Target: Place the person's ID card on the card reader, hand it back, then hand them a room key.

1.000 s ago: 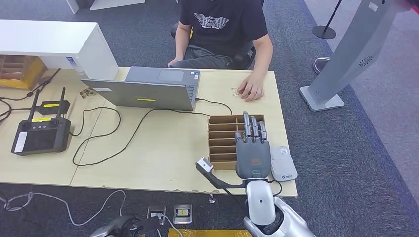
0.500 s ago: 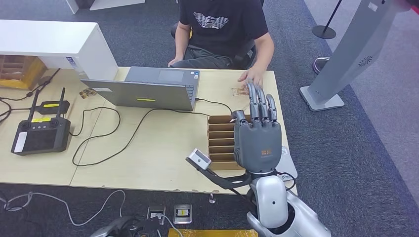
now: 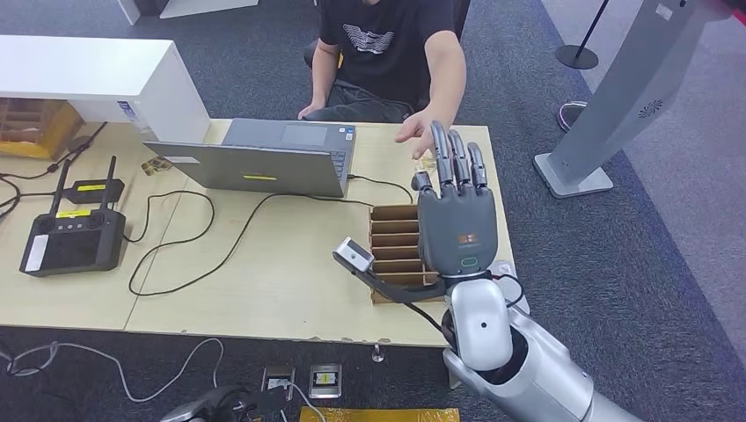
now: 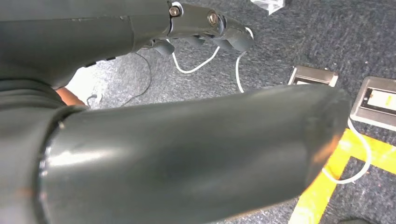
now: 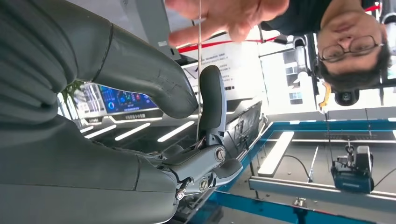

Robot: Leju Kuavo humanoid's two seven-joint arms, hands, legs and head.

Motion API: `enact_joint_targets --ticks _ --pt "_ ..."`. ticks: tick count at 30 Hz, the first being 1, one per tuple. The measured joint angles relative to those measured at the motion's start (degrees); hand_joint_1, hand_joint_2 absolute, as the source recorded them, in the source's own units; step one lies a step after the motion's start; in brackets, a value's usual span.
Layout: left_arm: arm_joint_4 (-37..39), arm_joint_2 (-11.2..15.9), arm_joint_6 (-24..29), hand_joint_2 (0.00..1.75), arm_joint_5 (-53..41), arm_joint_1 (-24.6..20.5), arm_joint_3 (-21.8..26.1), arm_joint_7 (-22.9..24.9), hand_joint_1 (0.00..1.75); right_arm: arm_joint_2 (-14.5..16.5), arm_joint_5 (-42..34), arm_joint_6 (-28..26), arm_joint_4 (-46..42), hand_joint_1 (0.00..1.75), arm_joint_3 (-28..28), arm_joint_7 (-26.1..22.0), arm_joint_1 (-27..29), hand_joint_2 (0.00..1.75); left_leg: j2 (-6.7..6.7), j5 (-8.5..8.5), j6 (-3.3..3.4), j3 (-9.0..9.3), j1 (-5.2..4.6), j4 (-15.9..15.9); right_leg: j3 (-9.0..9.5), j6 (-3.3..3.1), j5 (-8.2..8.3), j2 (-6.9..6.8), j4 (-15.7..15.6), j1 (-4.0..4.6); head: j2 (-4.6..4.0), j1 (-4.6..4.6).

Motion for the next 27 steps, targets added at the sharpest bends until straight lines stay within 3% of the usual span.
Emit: enact_joint_targets --ticks 18,20,22,24,27 --pt "0.0 -0.5 -2.1 0.00 -0.3 -1.1 -0.3 -0.4 0.00 1.0 -3.6 4.9 9.0 1.74 3.5 0.2 -5.4 1.75 -0.01 0.00 0.00 -0.02 0.00 0.0 -0.02 0.00 0.00 -0.01 0.0 0.00 0.00 0.00" --pt "0.0 -0.5 -2.2 0.00 -0.3 -1.2 -0.4 -0.4 0.00 0.9 -3.7 5.0 9.5 1.45 3.6 0.2 -5.4 1.75 0.00 0.00 0.00 -0.02 0.00 0.0 -0.02 0.00 0.00 0.00 0.0 0.00 0.00 0.00" --pt "0.0 -0.5 -2.2 0.00 -0.4 -1.3 -0.4 -0.4 0.00 0.8 -3.7 5.2 9.9 0.72 3.7 0.2 -5.4 1.75 0.00 0.00 0.00 -0.02 0.00 0.0 -0.04 0.00 0.00 0.00 0.0 0.00 0.00 -0.01" --pt "0.0 -0.5 -2.3 0.00 -0.4 -1.4 -0.4 -0.4 0.00 0.7 -3.7 5.5 10.3 0.22 3.8 0.3 -5.4 1.75 0.00 0.00 0.00 -0.03 0.00 0.0 -0.05 0.00 0.00 0.00 0.0 0.00 0.00 -0.01" --pt "0.0 -0.6 -2.6 0.00 -0.5 -1.7 -0.5 -0.4 0.00 0.4 -3.6 5.6 10.7 0.09 4.0 0.5 -5.4 1.75 0.00 0.00 0.00 -0.03 0.00 0.0 -0.06 0.00 0.00 0.01 0.0 0.00 0.00 -0.01"
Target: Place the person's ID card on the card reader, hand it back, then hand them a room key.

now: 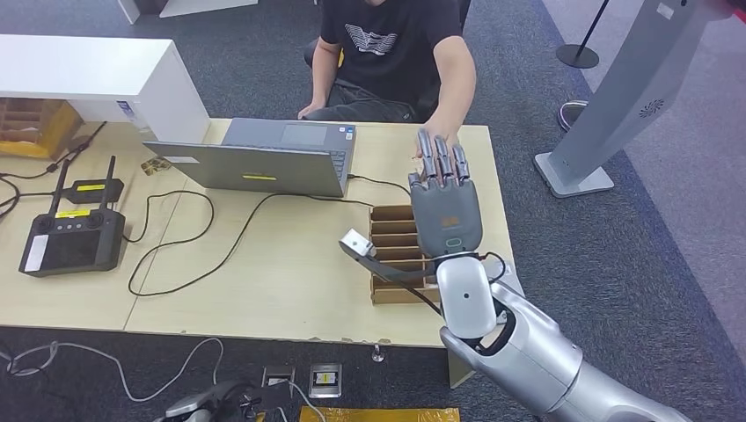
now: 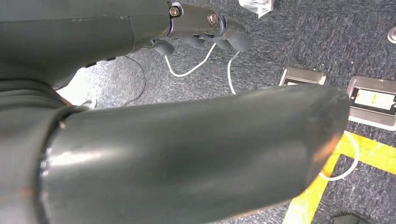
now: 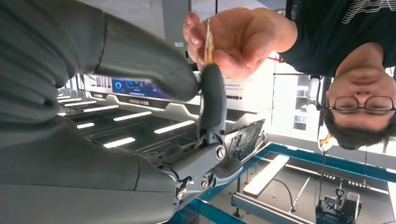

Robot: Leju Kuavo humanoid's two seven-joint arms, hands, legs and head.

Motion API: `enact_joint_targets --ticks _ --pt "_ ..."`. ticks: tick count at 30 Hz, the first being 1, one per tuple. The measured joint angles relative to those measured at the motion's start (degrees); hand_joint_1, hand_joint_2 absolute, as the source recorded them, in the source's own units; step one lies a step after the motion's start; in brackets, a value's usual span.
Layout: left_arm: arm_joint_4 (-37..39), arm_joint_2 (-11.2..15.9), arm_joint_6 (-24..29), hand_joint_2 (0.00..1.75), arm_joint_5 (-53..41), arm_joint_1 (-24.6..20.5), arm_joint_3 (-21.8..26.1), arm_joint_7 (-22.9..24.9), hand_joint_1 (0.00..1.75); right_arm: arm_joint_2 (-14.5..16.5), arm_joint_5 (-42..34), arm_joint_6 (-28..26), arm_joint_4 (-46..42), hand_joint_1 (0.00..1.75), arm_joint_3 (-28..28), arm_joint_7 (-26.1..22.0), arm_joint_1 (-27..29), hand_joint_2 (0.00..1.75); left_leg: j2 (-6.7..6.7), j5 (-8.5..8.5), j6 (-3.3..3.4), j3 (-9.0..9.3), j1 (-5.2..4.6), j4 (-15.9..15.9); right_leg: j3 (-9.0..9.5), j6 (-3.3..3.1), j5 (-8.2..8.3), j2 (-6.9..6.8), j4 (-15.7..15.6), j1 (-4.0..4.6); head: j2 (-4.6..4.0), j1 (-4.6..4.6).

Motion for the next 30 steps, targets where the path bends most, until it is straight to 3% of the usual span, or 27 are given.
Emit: enact_joint_targets --ticks 2,8,21,25,30 --pt "0.1 -0.1 -0.2 0.00 0.0 -0.2 0.0 0.0 0.00 -0.2 0.1 0.0 0.3 0.00 0.1 0.0 0.0 1.75 0.00 0.00 0.00 0.00 0.00 0.0 0.00 0.00 0.00 0.00 0.0 0.00 0.00 0.00" --pt "0.3 -0.2 -0.1 0.00 -0.1 -0.3 -0.1 0.0 0.00 -1.0 0.9 -1.3 1.1 0.00 0.3 0.3 0.1 1.75 0.01 0.00 0.00 0.01 0.00 0.0 0.01 0.00 0.00 0.00 0.0 0.00 0.00 0.01" --pt "1.0 -0.2 -0.3 0.00 -1.1 -0.3 -0.1 -0.5 0.00 -5.9 6.1 -3.0 -0.2 0.00 -0.7 0.4 0.5 1.75 0.02 0.00 0.00 0.03 0.00 0.0 0.00 0.01 0.01 0.02 0.0 0.00 0.00 -0.01" --pt "1.2 -0.2 -0.2 0.00 -0.7 -0.2 -0.1 -0.5 0.00 -9.0 6.6 -2.3 -2.2 0.00 -2.0 0.4 0.9 1.75 0.01 0.00 0.00 0.04 0.00 0.0 0.01 0.01 0.01 -0.01 0.0 -0.01 0.00 -0.01" --pt "1.3 0.3 0.0 0.00 -0.4 0.5 -0.1 -0.5 0.00 -15.7 6.8 -4.9 -4.7 0.00 -5.2 0.4 2.1 1.75 0.00 -0.01 0.02 0.04 -0.07 0.1 0.02 0.04 0.03 -0.02 0.0 -0.07 0.00 0.01"
